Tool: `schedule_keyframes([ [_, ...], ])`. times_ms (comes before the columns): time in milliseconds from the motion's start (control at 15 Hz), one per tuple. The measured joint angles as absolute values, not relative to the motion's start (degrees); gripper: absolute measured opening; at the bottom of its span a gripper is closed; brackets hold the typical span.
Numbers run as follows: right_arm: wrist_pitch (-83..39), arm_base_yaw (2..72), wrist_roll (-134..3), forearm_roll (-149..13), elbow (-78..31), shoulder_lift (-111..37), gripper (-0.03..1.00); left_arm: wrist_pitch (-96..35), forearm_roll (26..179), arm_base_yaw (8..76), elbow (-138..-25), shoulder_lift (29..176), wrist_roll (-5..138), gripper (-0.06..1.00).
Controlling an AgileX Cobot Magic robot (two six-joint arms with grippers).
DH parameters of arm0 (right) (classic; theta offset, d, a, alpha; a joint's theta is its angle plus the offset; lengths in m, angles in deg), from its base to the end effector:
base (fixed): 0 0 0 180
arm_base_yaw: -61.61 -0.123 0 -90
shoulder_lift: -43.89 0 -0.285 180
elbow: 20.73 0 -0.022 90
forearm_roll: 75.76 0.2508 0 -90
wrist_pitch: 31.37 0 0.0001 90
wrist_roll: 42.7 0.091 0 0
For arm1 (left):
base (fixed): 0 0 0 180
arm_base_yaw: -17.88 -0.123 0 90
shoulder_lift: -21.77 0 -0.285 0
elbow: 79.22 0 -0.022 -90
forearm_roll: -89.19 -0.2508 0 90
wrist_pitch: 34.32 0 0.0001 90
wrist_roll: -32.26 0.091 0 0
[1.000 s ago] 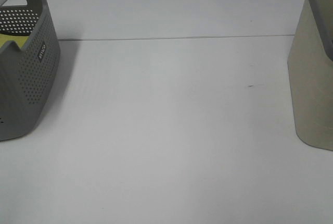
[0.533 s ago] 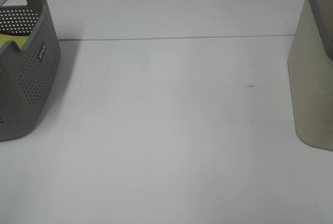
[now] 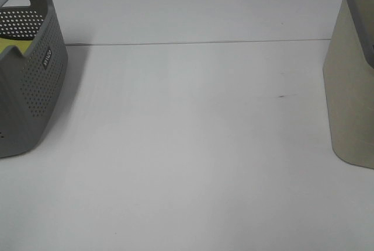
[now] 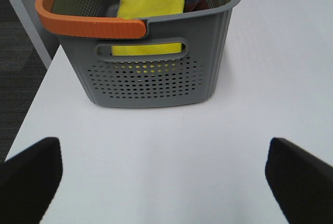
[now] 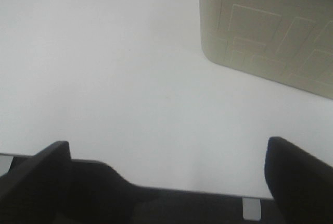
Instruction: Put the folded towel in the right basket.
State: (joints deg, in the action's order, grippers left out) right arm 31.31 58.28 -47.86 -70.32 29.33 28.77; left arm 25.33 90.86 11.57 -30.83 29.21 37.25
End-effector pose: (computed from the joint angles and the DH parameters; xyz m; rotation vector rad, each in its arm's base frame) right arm 0.0144 0.0085 0.2670 -0.1624 2.2229 0.1004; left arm -0.0051 -0.0029 0.2798 -0.0221 2.0162 0.0907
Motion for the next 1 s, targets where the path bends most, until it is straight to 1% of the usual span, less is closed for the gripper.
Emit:
schedule_keyframes([
  [67, 31.3, 58.3, -47.9, -70.3, 29.4, 30.7, 0.97, 25.3, 90.9, 11.6, -30.8, 29.2, 37.2, 0.99],
  [133, 31.7, 58.3, -47.9, -70.2, 29.5, 36.0, 0.97, 25.3, 90.9, 11.6, -30.8, 29.2, 37.2, 0.99],
  [1000, 32.2, 58.3, -47.9, -70.1, 29.5, 36.3, 0.97, 25.3, 90.9, 11.6, -30.8, 29.2, 37.2, 0.99],
])
